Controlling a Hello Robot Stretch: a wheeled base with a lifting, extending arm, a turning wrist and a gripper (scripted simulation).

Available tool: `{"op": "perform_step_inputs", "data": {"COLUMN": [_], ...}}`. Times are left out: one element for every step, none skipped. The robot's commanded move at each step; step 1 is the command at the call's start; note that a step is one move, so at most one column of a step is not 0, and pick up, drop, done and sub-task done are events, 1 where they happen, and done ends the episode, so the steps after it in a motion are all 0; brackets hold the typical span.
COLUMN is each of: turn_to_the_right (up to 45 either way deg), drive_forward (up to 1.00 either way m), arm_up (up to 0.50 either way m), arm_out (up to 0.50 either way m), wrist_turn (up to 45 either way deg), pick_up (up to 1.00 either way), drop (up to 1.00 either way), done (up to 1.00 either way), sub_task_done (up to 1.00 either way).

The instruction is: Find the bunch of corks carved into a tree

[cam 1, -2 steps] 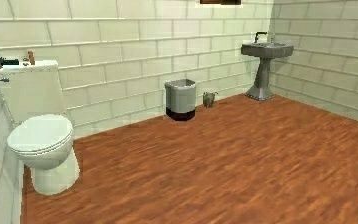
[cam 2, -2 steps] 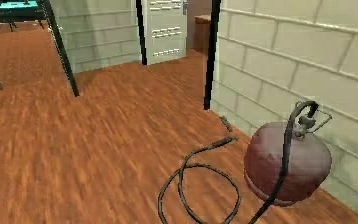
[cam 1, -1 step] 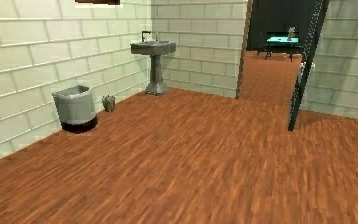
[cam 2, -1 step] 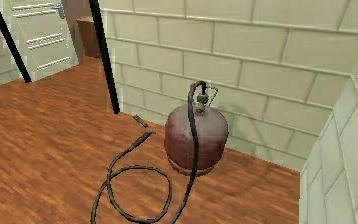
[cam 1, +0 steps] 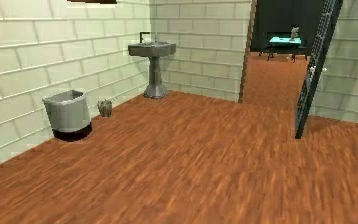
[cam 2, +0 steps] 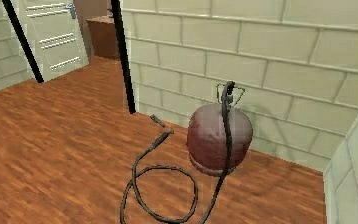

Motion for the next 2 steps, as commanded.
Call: {"op": "perform_step_inputs", "data": {"turn_to_the_right": [45.0, 27.0], "drive_forward": [0.00, 0.00], "arm_up": [0.00, 0.00], "arm_out": [0.00, 0.00], "wrist_turn": [0.0, 0.0], "pick_up": [0.00, 0.00], "drop": [0.00, 0.00], "done": [0.00, 0.00], "sub_task_done": [0.00, 0.00]}}
